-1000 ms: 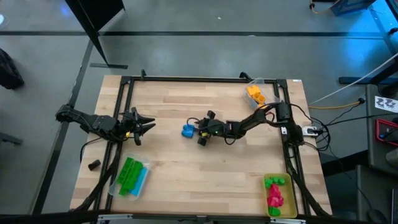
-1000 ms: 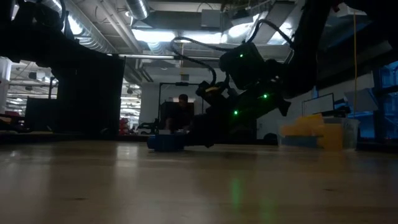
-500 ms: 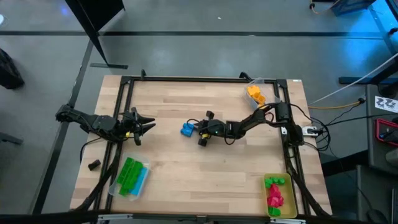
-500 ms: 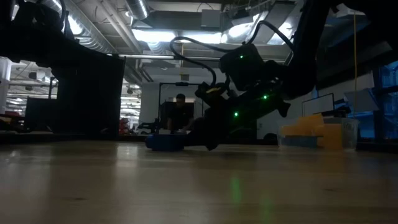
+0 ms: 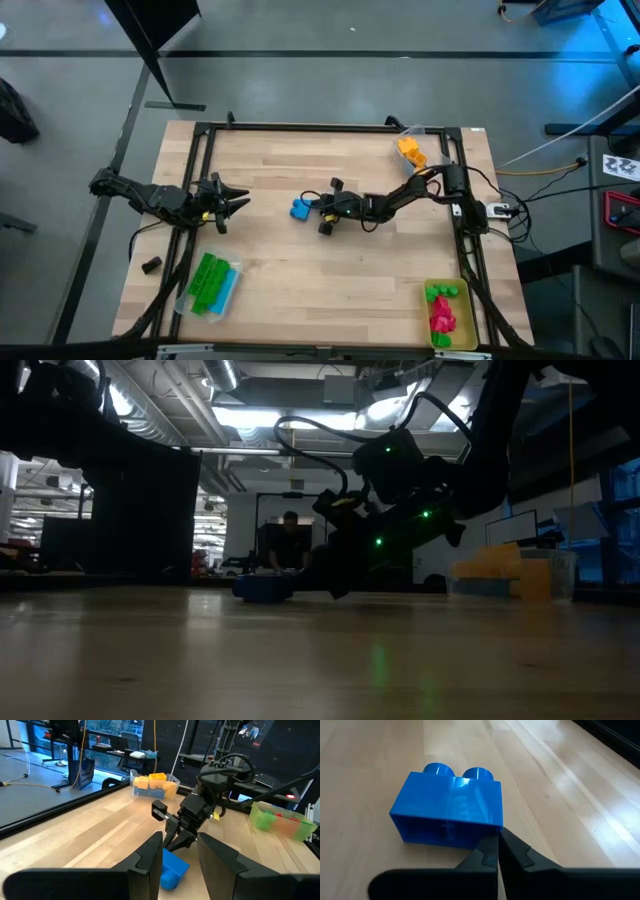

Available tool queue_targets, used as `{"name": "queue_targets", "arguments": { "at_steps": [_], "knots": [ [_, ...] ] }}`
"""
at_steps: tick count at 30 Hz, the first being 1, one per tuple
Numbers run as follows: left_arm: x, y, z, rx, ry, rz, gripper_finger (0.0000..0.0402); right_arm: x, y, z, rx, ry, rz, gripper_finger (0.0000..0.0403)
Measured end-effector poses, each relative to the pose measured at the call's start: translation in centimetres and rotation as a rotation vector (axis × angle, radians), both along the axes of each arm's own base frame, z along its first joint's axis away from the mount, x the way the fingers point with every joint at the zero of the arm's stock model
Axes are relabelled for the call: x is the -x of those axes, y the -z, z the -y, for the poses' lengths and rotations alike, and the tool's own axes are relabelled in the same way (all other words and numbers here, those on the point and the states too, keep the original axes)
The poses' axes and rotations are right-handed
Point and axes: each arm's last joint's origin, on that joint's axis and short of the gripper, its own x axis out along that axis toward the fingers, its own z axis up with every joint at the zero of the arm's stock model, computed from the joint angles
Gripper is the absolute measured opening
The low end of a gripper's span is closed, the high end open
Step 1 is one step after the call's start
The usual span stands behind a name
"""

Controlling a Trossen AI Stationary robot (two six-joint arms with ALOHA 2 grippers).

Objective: Sort blocks by size
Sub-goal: Put the 2 stud blue game piece into the top transparent bin

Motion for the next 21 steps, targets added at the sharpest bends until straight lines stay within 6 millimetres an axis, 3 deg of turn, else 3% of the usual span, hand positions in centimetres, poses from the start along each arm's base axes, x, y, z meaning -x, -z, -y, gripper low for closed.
{"name": "queue_targets", "arguments": {
  "at_steps": [21],
  "knots": [
    [0.0,0.02,0.0,-0.001,0.0,-0.001,0.0107,0.15,-0.29,0.2,-0.038,0.117,0.021,0.0002]
  ]
}}
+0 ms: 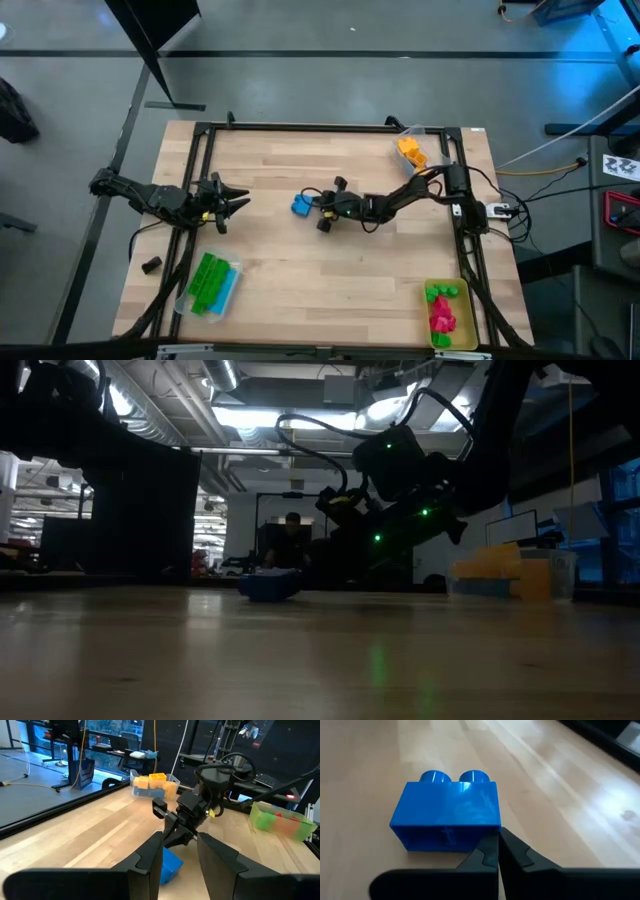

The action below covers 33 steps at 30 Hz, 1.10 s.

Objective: Sort blocks by size
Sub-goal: Put the 2 stud blue game piece into the top transparent bin

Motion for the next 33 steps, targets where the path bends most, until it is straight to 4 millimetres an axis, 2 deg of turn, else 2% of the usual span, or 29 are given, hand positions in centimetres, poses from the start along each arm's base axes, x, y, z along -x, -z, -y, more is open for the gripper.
{"name": "queue_targets", "arguments": {
  "at_steps": [12,21,28,33],
  "knots": [
    [0.0,0.0,0.0,0.0,0.0,0.0,0.0107,0.4,-2.4,0.2,0.024,0.095,0.013,0.0001],
    [0.0,0.0,0.0,0.0,0.0,0.0,0.0107,1.9,-6.0,0.6,0.1,0.238,-0.063,0.0],
    [0.0,0.0,0.0,0.0,0.0,0.0,0.0107,5.1,-9.7,1.0,0.173,0.422,-0.201,0.0],
    [0.0,0.0,0.0,0.0,0.0,0.0,0.0107,9.0,-12.4,1.9,0.148,0.595,-0.289,0.0]
  ]
}}
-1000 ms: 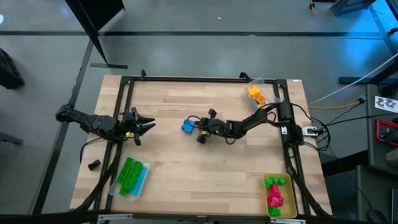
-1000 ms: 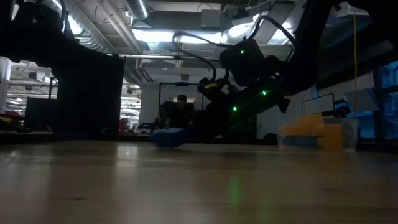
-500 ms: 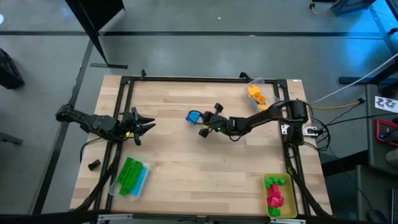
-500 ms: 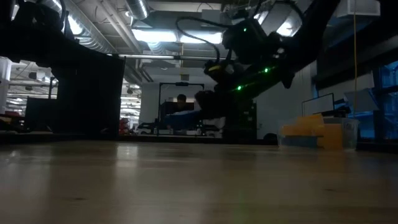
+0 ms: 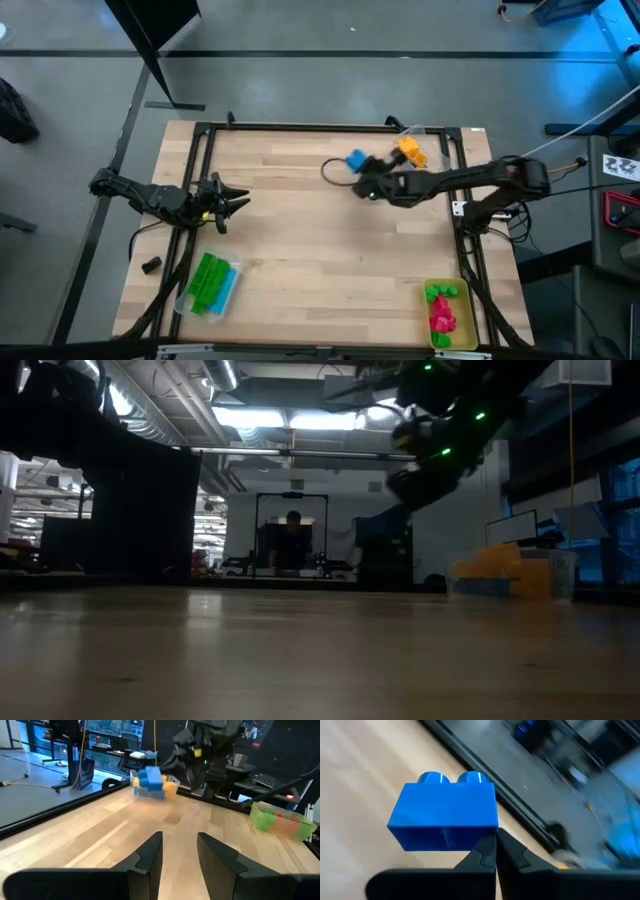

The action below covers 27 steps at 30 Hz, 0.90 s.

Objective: Sort blocks by size
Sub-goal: Put the 2 stud blue game piece into the top transparent bin

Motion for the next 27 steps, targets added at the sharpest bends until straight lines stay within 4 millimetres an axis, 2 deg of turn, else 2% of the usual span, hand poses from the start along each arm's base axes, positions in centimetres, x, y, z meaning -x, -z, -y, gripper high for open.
{"name": "queue_targets", "arguments": {
  "at_steps": [6,13,20,27],
  "knots": [
    [0.0,0.0,0.0,0.0,0.0,0.0,0.0107,5.4,-2.6,1.4,-0.08,0.242,0.007,0.0],
    [0.0,0.0,0.0,0.0,0.0,0.0,0.0107,10.4,-3.9,2.5,-0.188,0.469,-0.052,0.0],
    [0.0,0.0,0.0,0.0,0.0,0.0,0.0107,13.2,-3.8,3.4,-0.351,0.611,-0.18,0.0],
    [0.0,0.0,0.0,0.0,0.0,0.0,0.0107,15.0,-3.9,4.1,-0.412,0.705,-0.305,0.0]
  ]
}}
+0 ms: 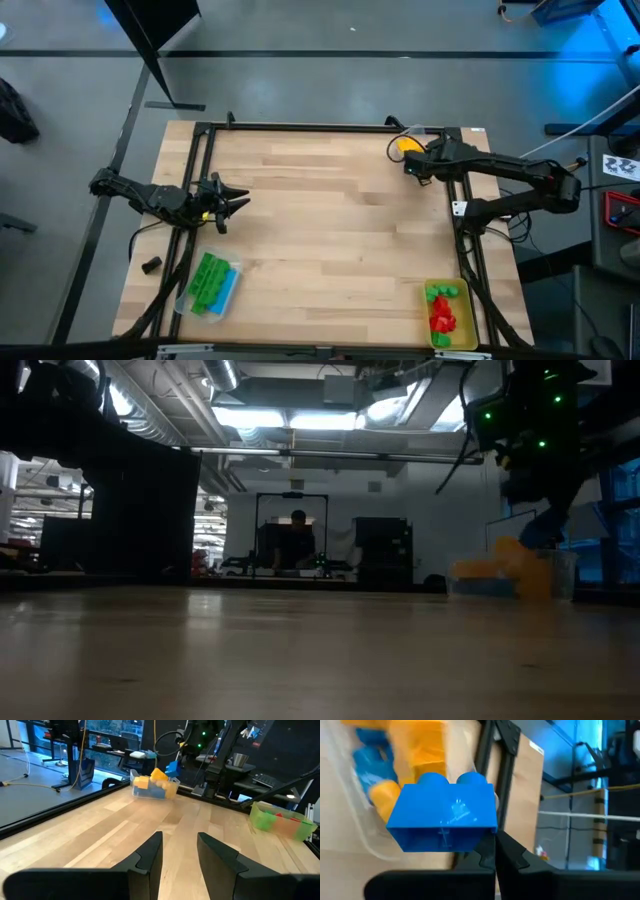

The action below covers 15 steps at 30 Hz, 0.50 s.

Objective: Sort blocks by size
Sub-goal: Put the 2 stud blue game piece into the top transparent bin

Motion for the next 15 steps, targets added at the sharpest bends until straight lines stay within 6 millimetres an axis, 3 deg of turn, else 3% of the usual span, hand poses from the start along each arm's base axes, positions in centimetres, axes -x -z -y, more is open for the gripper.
{"name": "queue_targets", "arguments": {
  "at_steps": [15],
  "knots": [
    [0.0,0.0,0.0,0.0,0.0,0.0,0.0107,-0.23,0.09,0.47,-0.023,-0.05,0.001,0.0001]
  ]
}}
